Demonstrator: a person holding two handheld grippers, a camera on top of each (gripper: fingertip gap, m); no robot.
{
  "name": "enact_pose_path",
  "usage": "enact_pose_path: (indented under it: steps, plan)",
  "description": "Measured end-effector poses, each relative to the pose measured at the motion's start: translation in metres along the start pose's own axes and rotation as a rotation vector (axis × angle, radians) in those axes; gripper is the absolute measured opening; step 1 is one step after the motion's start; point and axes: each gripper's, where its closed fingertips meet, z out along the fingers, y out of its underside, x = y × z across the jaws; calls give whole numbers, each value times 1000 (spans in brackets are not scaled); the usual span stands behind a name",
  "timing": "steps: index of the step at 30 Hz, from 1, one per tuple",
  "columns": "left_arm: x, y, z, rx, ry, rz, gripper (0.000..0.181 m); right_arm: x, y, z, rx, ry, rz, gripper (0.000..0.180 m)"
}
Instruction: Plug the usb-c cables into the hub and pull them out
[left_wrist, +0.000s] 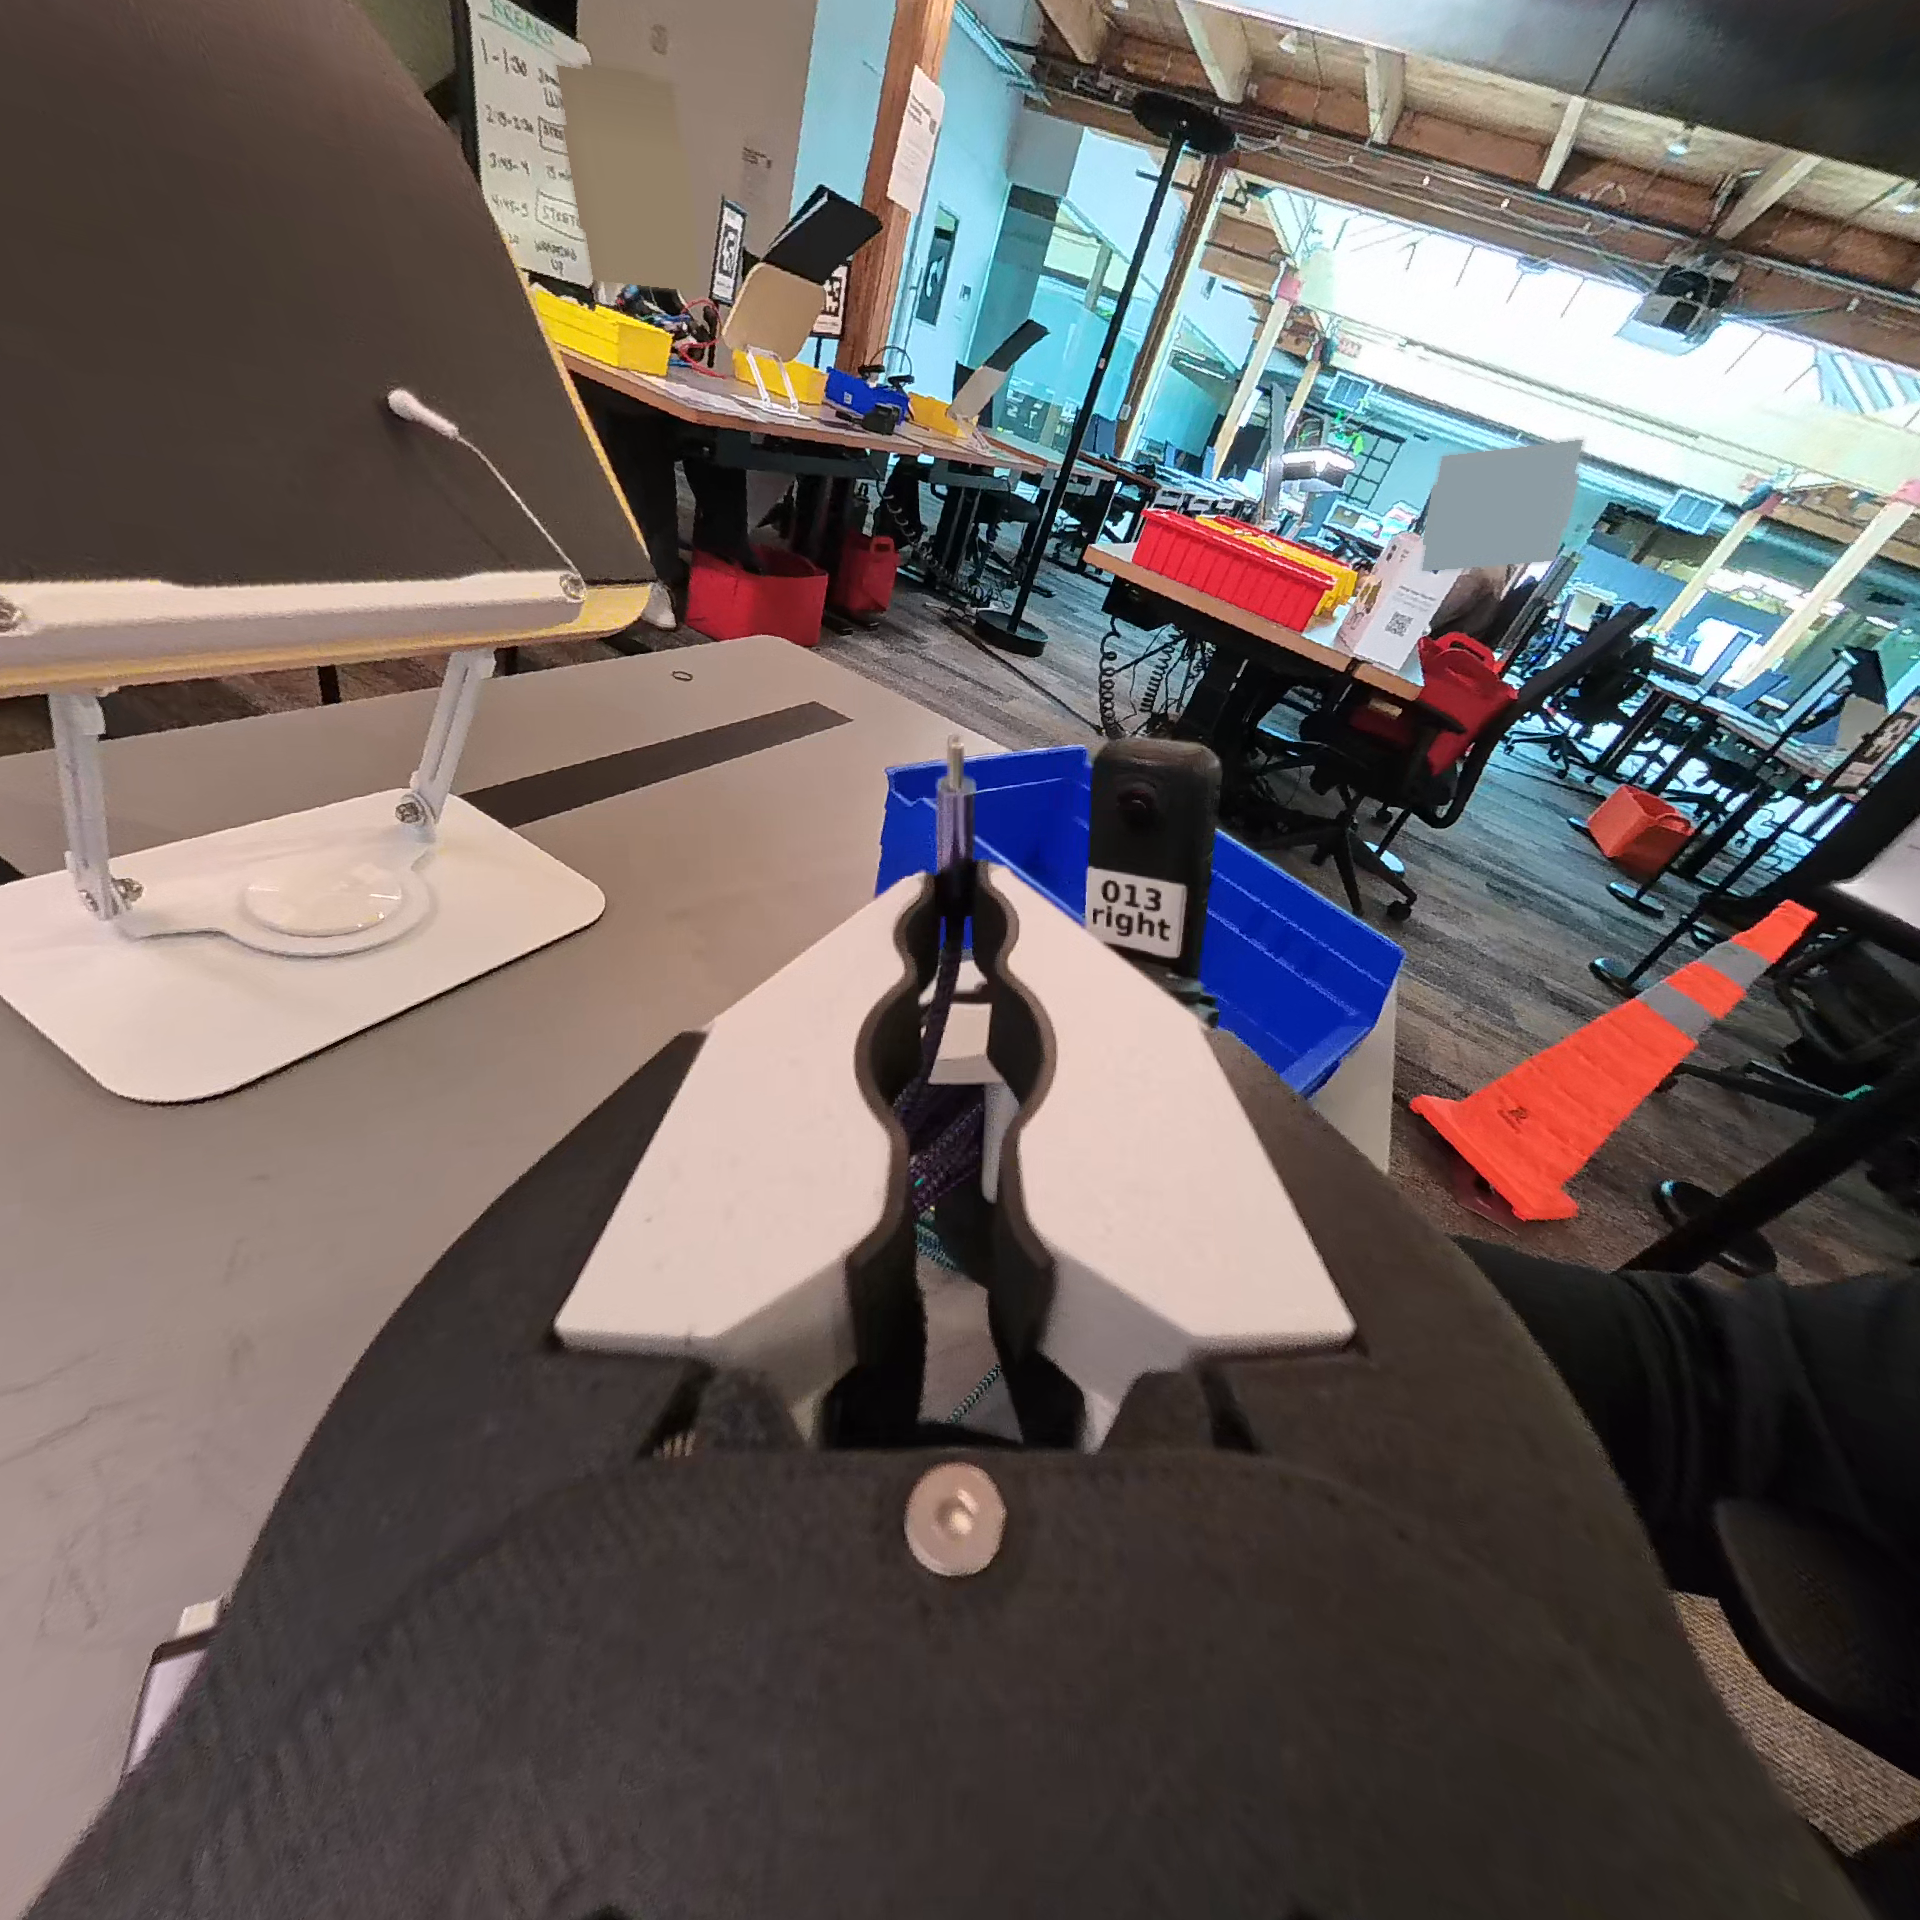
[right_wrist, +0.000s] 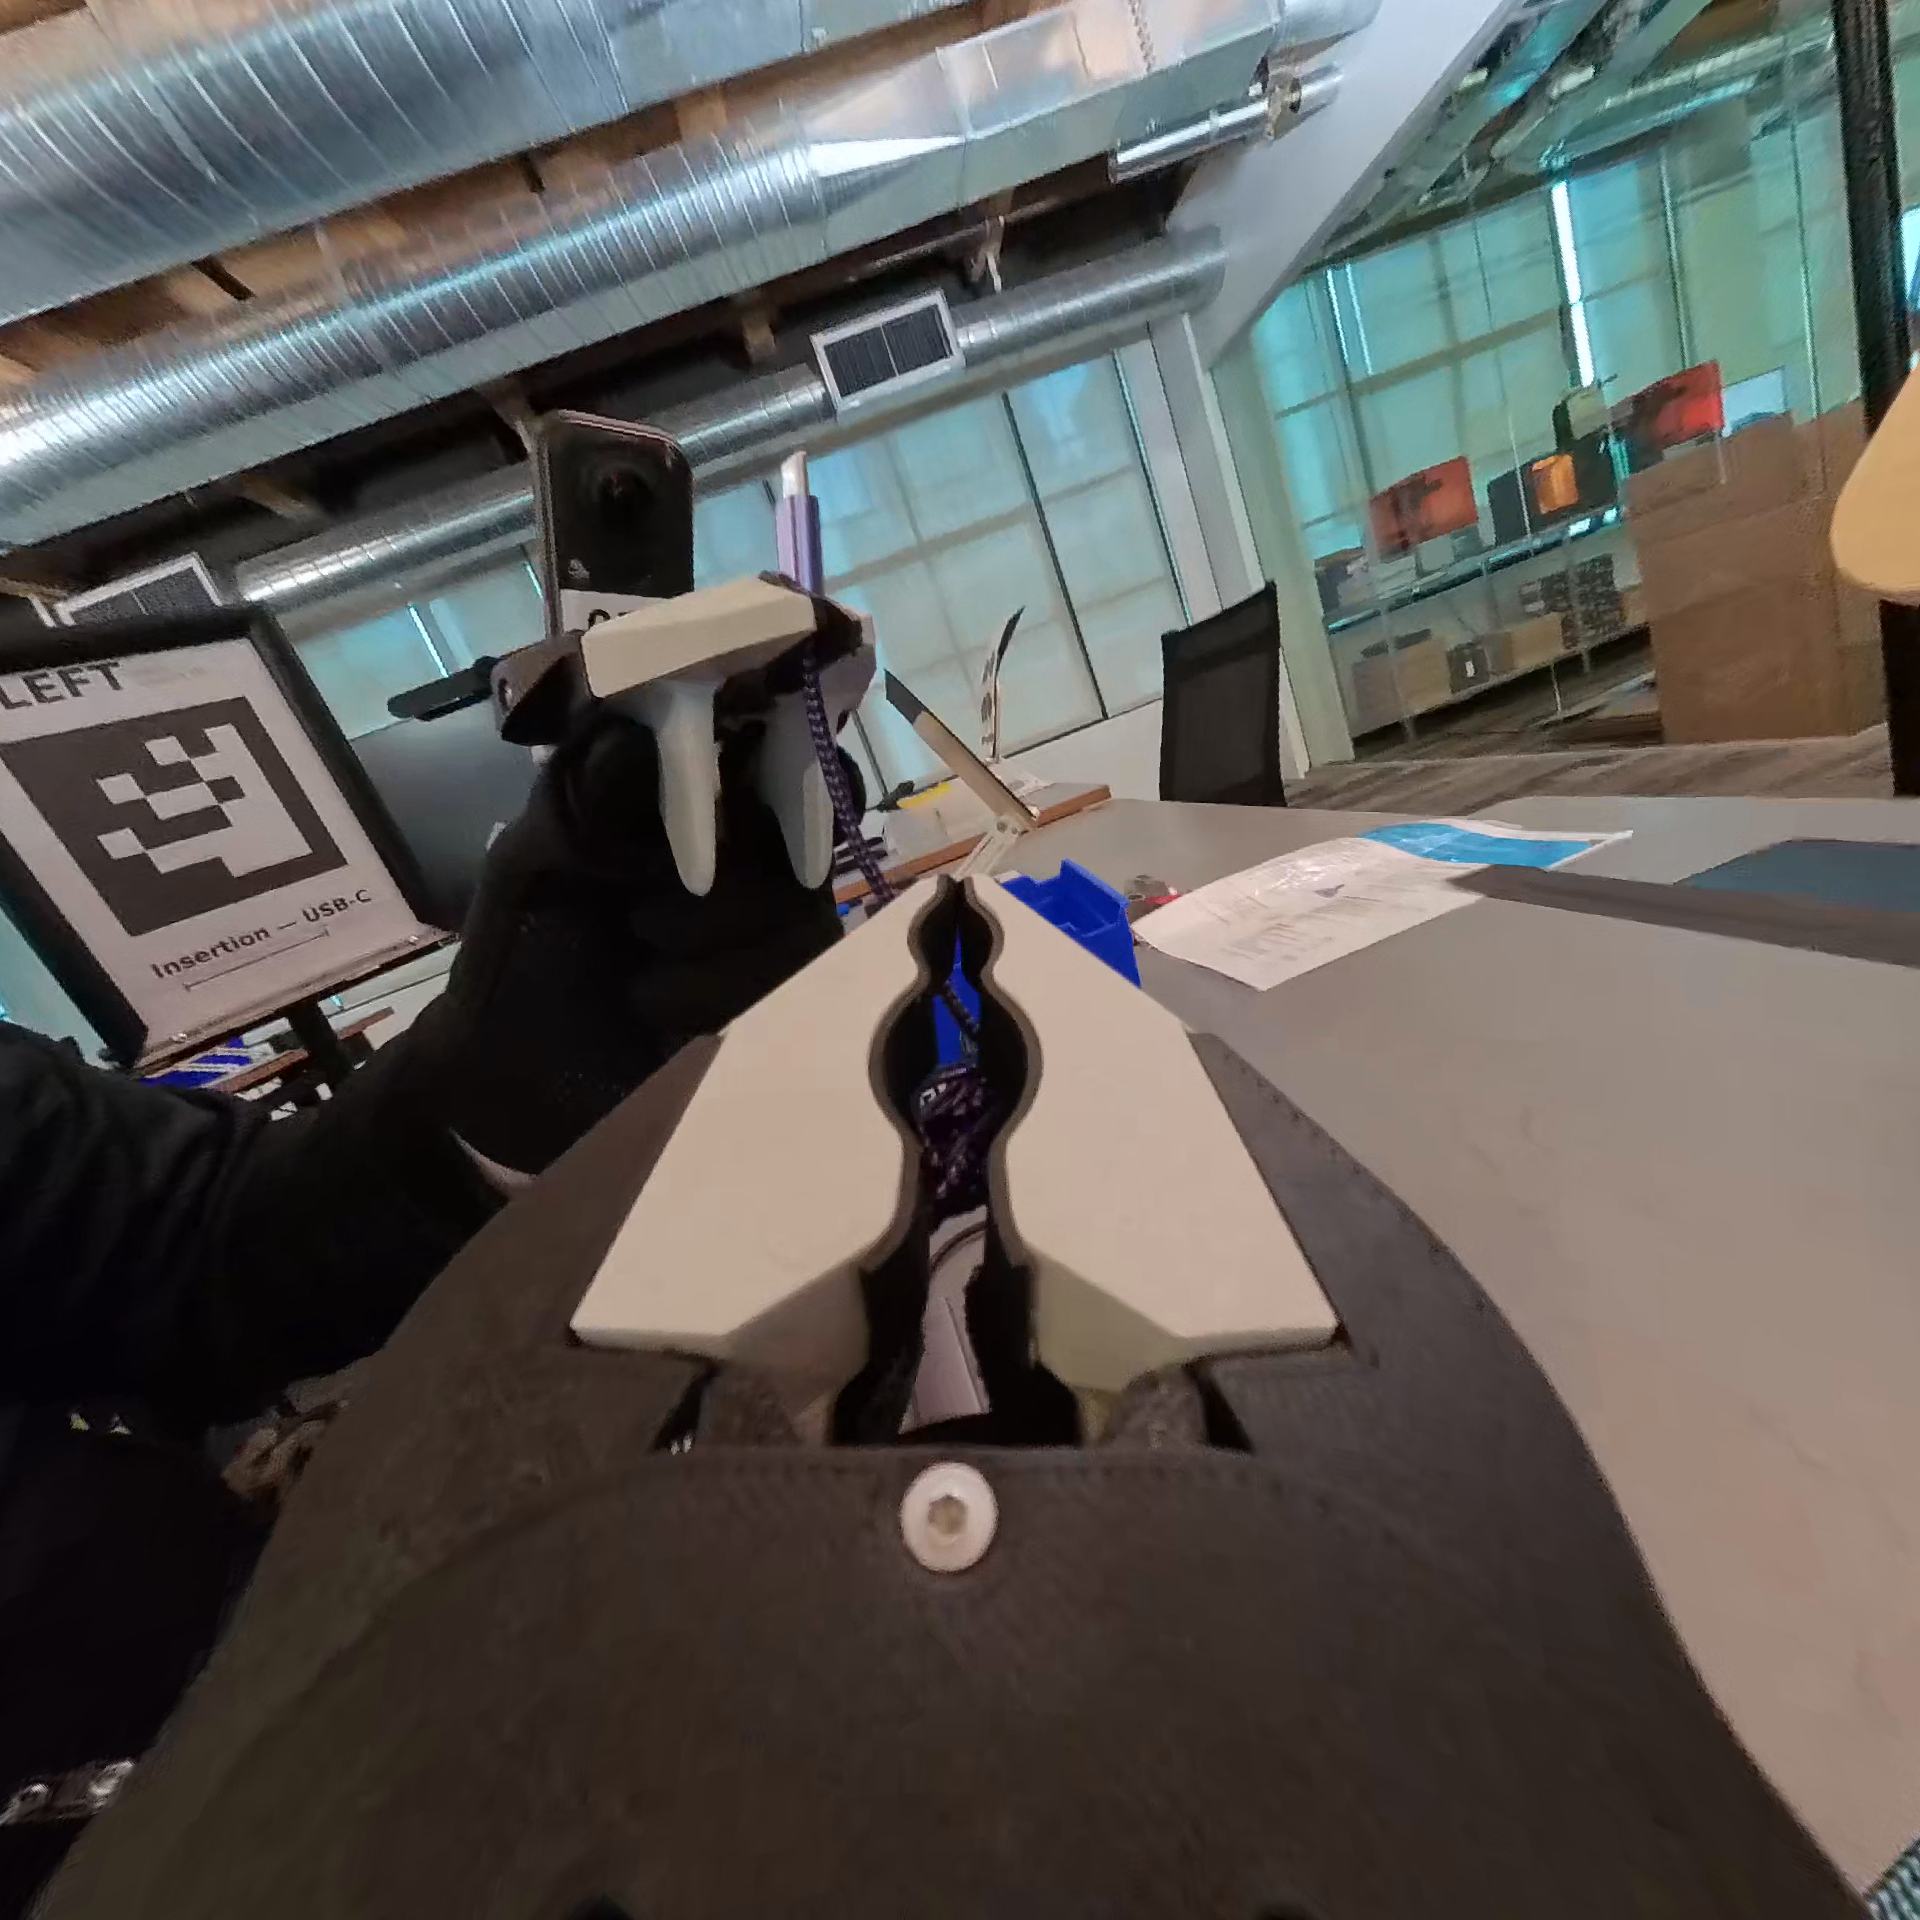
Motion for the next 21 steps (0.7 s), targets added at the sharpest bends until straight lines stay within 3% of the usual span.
enact_pose_path:
  steps: [2, 3, 5, 9, 13, 16, 21]
  plan:
    - [-1, 0, 0, -7, -9, 8, 2, -5, 2, 2, -17, -4, -51, 0]
    - [-2, -1, -1, -5, -19, 18, 3, -4, 6, 4, -46, 12, -75, 10]
    - [-6, -4, -4, 9, -33, 13, 3, 3, 6, 7, -45, 55, -70, 63]
    - [-11, -15, -10, 62, -40, -19, 2, 14, -1, 2, 10, 85, 1, 88]
    - [-7, -14, -8, 59, -27, -17, 2, 5, -4, 4, 31, 30, 8, 69]
    - [-3, -11, -4, 48, -15, -14, 2, -1, -5, 1, 44, -17, 10, 19]
    - [0, -10, -3, 45, -6, -18, 2, -1, -3, -3, 8, -2, -2, 10]
